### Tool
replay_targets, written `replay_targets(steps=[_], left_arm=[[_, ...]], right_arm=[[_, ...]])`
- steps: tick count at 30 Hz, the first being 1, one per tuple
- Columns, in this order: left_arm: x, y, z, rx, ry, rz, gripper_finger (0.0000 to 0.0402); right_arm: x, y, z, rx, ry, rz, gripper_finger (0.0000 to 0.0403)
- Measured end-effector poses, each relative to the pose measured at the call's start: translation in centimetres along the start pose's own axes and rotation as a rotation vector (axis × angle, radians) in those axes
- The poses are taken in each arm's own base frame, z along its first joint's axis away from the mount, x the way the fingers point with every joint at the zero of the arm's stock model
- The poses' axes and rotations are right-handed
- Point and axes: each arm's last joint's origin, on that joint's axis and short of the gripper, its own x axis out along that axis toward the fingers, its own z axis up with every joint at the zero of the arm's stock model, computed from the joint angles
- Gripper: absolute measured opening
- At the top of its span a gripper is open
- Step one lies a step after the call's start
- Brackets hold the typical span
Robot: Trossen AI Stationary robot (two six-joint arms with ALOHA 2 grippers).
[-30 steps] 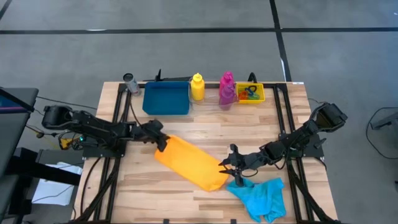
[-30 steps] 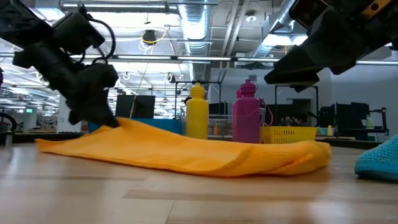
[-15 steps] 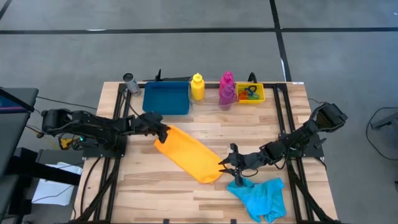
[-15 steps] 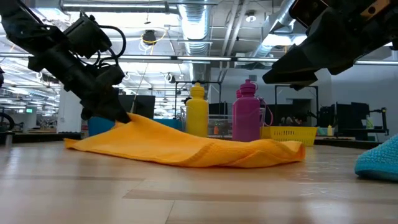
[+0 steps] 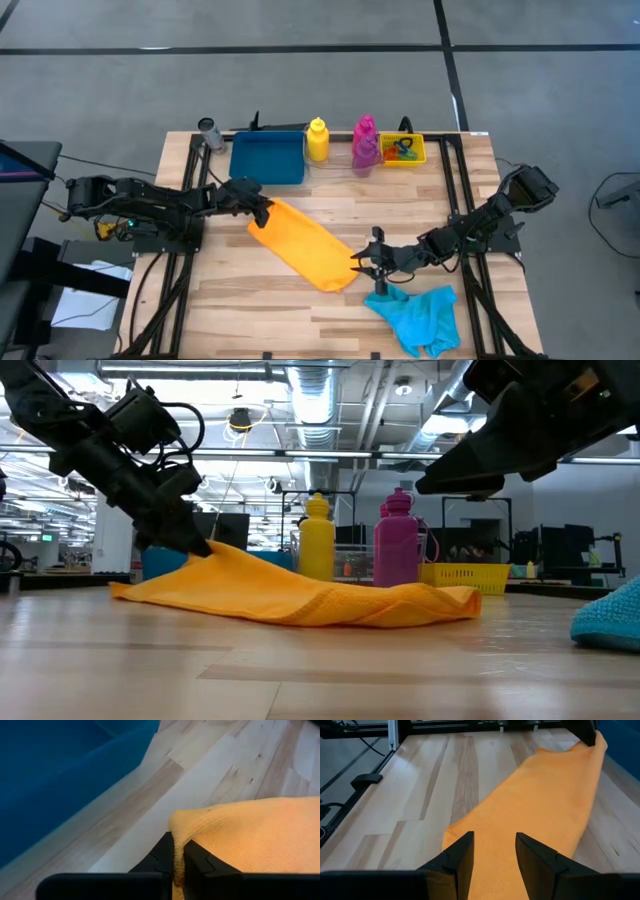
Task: Pick & Place Sports Items
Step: Fold the orange towel
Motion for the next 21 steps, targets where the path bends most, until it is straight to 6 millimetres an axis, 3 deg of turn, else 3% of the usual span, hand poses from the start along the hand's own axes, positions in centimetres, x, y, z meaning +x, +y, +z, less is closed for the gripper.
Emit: replay_targets(steps=[8,16,21], left_arm=[[-0.03,-0.34,0.72,0.052,-0.071,-0.041,0.0042],[-0.03,-0.32,0.71,0.093,-0.071,-0.032,0.0136],[-0.05,-0.03,0.92,0.174,-0.118,0.082,0.0190]], right_arm=[[0.00,0.00,0.00,0.000,0.000,0.000,0.0138],[0.00,0.00,0.00,0.000,0.000,0.000,0.0138],[0.00,0.00,0.00,0.000,0.000,0.000,0.0138]])
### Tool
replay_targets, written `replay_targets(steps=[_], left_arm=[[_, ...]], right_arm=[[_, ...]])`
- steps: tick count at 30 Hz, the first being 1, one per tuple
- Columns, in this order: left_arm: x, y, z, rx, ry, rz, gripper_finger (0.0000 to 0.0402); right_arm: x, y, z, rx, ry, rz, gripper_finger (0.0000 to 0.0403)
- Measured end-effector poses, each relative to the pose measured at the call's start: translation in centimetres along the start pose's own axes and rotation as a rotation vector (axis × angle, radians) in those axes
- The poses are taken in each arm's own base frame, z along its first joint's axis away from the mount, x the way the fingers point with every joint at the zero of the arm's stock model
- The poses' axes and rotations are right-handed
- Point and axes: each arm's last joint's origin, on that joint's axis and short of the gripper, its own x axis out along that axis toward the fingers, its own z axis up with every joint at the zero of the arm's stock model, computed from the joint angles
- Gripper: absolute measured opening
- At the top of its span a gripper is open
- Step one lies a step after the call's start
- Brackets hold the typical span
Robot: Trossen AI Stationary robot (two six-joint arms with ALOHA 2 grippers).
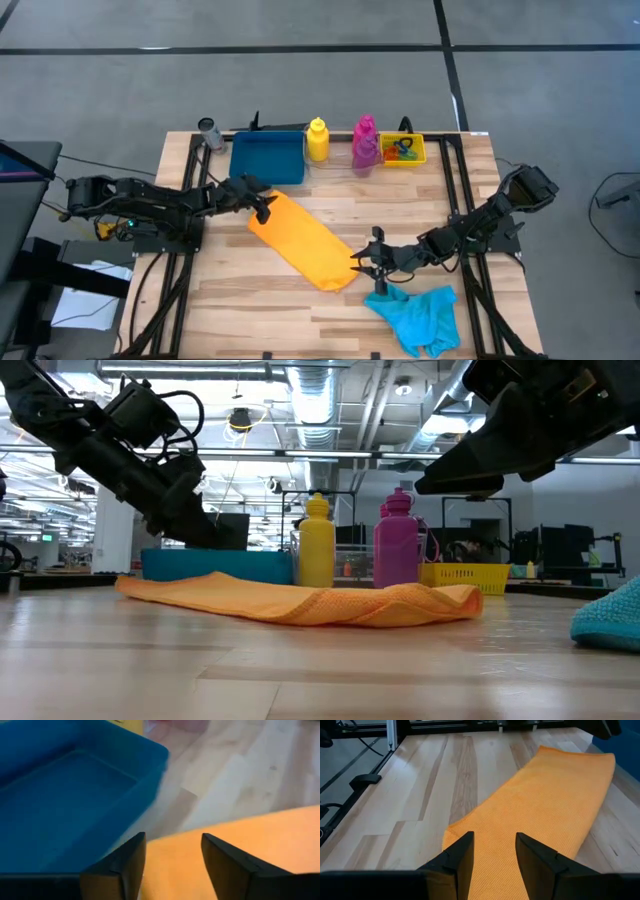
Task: Pick & Place Sports Items
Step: Fold the orange towel
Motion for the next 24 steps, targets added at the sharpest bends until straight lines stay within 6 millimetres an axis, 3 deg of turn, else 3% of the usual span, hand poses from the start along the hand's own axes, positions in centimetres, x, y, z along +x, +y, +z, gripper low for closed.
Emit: replay_targets(steps=[6,18,24], left_arm=[[0.0,0.1,-0.4,0.011,0.045,0.016,0.0223],[-0.2,2.0,-2.6,-0.145,0.280,0.158,0.0228],[-0.2,2.0,-2.7,-0.220,0.346,0.024,0.0228]], right_arm=[[0.0,0.0,0.0,0.000,0.000,0.000,0.0138],[0.0,0.0,0.0,0.000,0.000,0.000,0.0138],[0.0,0.0,0.0,0.000,0.000,0.000,0.0138]])
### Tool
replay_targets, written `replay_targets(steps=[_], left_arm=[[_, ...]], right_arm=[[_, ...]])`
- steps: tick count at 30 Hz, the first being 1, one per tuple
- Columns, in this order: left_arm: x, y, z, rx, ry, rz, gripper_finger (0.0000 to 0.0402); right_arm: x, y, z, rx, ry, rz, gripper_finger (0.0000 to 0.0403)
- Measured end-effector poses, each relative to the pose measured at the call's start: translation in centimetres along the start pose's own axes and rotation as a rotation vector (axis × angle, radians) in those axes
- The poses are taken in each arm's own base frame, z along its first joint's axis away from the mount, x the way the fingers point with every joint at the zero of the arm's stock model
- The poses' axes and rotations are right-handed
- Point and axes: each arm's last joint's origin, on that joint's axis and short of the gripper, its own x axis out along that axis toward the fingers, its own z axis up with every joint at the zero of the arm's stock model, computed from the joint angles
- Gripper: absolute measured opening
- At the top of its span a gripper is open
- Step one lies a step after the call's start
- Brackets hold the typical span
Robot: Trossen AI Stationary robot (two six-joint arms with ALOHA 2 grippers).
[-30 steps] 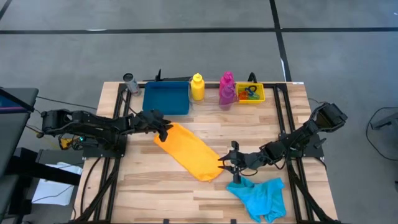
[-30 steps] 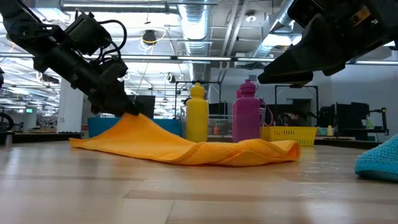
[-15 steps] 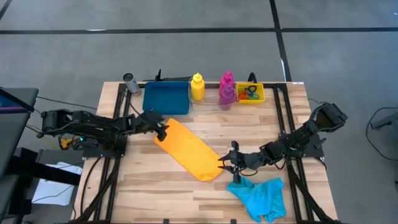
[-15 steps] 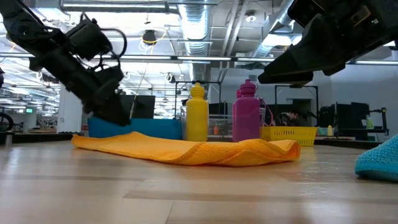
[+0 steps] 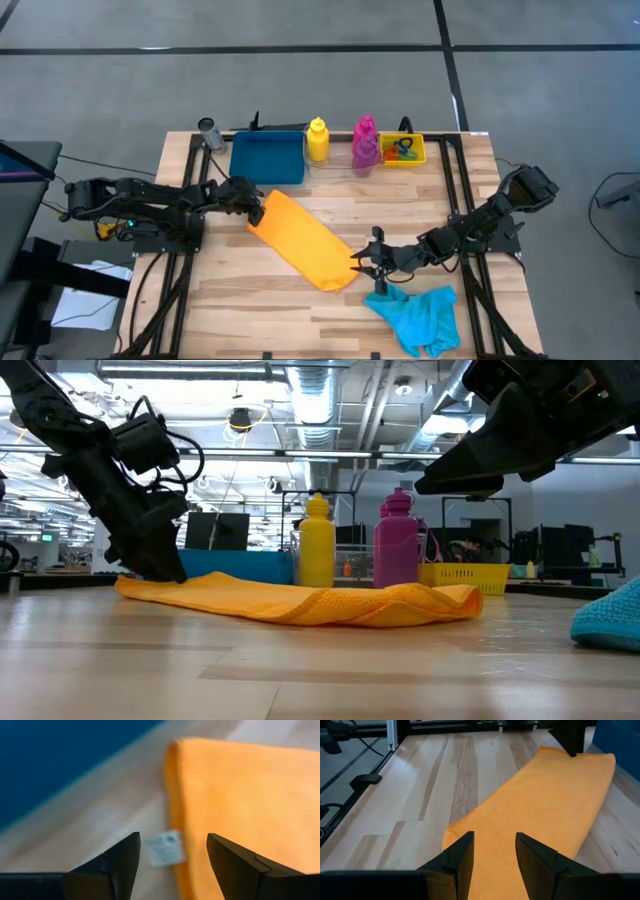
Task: Pick & Place Sports Items
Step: Fold the orange towel
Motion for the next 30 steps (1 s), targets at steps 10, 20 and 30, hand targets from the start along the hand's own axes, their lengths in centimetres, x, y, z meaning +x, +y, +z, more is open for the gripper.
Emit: replay_targets(steps=[10,20,30], left_arm=[[0.9,-0.5,-0.4,-0.026,0.108,-0.143,0.0227],[3.1,-1.1,-0.3,-0.024,0.095,-0.259,0.0220],[3.1,-1.0,-0.6,-0.014,0.107,-0.238,0.0043]], right_arm=[[0.0,0.0,0.0,0.002,-0.005,0.001,0.0138],[0.0,0.0,0.1,0.003,-0.007,0.002,0.0138],[0.0,0.0,0.1,0.003,-0.007,0.002,0.0138]])
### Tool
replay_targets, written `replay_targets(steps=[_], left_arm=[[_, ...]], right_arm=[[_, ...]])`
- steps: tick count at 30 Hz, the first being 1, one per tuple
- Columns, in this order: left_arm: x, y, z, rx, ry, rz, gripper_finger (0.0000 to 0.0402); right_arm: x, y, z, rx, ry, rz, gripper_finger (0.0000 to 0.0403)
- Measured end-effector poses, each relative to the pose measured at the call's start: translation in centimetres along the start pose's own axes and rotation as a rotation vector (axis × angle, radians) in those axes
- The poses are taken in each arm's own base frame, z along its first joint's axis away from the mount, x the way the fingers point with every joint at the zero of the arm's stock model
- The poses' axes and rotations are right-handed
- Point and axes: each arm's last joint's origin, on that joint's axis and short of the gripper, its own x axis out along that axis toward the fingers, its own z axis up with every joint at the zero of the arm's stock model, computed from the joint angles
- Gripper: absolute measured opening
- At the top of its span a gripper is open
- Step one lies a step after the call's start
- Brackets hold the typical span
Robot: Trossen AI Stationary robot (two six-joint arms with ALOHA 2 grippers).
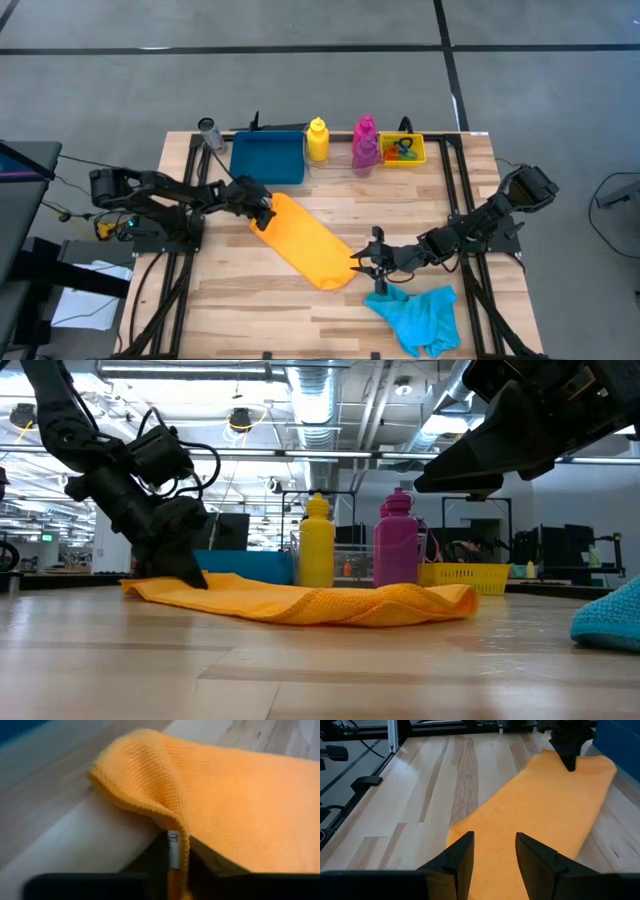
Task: Pick & Place Sports Items
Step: Fold the orange towel
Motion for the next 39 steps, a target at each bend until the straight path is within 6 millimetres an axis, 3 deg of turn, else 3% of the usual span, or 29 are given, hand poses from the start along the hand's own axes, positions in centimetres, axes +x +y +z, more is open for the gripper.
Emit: replay_targets(steps=[2,16,25,39], left_arm=[[-0.2,-0.1,0.0,0.001,0.004,-0.005,0.0014],[-4.6,0.3,-0.5,0.016,-0.039,0.210,0.0006],[-7.6,-0.1,-0.5,0.018,-0.149,0.164,0.0004],[-9.6,-0.9,0.0,0.049,-0.167,0.097,0.0006]], right_arm=[[0.0,0.0,0.0,0.000,0.000,0.000,0.0138],[0.0,0.0,0.0,0.000,0.000,0.000,0.0138],[0.0,0.0,0.0,0.000,0.000,0.000,0.0138],[0.0,0.0,0.0,0.000,0.000,0.000,0.0138]])
